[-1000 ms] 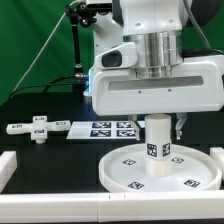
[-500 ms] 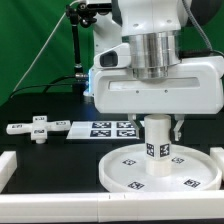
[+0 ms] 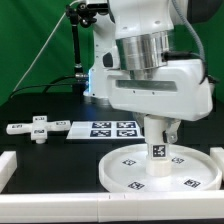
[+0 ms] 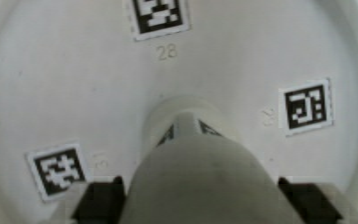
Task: Assemble round table
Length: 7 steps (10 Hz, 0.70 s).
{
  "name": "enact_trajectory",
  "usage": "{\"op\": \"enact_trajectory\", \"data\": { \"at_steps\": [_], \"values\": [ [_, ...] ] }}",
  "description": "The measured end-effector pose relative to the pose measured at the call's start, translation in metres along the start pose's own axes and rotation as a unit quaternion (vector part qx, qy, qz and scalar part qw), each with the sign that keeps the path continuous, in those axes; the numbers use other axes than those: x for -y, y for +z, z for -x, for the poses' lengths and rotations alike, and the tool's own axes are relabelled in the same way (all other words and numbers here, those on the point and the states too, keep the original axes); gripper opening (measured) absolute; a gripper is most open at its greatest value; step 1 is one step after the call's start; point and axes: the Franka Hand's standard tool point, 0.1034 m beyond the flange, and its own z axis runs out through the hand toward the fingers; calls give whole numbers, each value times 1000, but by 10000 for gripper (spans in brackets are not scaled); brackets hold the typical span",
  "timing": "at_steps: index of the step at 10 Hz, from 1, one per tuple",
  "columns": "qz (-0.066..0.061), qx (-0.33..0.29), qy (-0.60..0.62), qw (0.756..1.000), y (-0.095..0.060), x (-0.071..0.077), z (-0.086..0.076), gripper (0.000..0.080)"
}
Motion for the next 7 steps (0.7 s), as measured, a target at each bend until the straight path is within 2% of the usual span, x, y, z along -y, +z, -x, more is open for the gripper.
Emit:
{"op": "enact_trajectory", "data": {
  "at_steps": [3,4,5,6,7],
  "values": [
    [-1,0,-15,1000,0,0,1,428],
    [0,-1,-21,1000,0,1,1,588],
    [-2,-5,-65,998,-3,6,3,588],
    [-1,-4,-131,991,-4,7,2,639],
    [-1,-1,-183,983,-7,9,2,646]
  ]
}}
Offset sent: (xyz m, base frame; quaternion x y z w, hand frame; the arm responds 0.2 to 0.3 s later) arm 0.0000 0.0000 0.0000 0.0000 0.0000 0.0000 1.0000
